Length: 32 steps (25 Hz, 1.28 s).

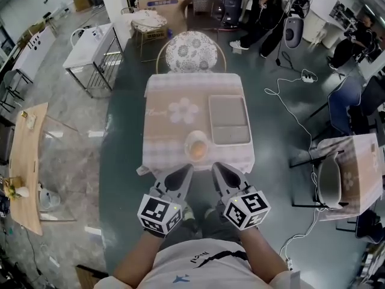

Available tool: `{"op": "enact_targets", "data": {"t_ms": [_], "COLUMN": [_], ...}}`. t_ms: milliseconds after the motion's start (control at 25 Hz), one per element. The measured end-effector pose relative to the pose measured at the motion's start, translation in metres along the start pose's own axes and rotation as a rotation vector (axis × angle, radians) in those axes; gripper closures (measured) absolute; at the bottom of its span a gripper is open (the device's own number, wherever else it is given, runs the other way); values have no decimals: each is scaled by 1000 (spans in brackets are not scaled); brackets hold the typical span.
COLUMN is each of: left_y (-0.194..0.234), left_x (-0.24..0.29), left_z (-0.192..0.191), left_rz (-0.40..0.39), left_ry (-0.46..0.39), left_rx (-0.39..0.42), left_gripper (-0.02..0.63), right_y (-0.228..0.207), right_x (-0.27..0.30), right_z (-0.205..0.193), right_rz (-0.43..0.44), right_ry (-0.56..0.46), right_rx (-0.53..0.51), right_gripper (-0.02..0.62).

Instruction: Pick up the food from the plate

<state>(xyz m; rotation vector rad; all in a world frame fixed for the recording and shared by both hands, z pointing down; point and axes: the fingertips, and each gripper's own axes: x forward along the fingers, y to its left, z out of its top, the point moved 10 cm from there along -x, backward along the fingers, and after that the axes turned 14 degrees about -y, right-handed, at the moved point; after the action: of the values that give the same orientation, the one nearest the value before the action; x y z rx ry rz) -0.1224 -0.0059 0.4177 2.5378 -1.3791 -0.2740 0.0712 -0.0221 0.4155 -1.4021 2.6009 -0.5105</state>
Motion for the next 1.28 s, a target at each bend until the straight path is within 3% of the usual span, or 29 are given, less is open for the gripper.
{"op": "enact_targets", "data": {"t_ms": [200,440,680,1080,1280], "left_y": [15,40,60,87,99], "left_x": [15,41,64,89,95], "left_z": [-14,-33,-55,-114,-129], "left_rz": [8,61,73,94,95], "left_ry": [12,34,87,164,166], "left_rx": [-31,11,23,35,27], "left_gripper": [600,600,600,600,600], "right_y": [-16,-48,-77,-109,-126], "right_x": [19,56,83,107,119], "right_z": [-19,-49,-91,-150,-177], "right_rz": [-41,-77,-132,-206,-259], "right_ry": [38,96,179,270,305], "right_rx": [38,59,153,204,259], "right_gripper": [578,578,577,575,478]}}
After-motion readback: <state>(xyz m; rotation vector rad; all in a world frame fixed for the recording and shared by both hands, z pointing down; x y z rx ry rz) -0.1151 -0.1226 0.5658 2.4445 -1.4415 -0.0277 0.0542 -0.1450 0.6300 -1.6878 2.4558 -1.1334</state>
